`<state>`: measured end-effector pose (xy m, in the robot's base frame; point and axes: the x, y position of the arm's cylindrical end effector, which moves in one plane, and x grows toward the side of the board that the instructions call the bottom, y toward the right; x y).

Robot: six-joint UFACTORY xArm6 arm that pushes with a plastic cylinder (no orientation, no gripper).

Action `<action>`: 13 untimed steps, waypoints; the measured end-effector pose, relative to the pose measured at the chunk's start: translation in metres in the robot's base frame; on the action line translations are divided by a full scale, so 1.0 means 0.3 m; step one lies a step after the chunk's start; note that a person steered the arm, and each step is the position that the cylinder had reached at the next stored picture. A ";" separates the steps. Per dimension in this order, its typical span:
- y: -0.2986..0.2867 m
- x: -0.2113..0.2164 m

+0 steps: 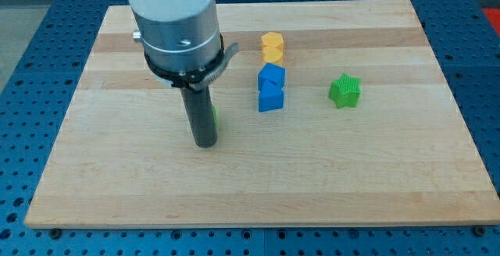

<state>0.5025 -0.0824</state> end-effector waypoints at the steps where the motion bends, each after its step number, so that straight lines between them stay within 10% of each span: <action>1: -0.002 -0.061; 10: -0.034 -0.516; 13: -0.111 -0.470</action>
<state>0.3615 -0.1157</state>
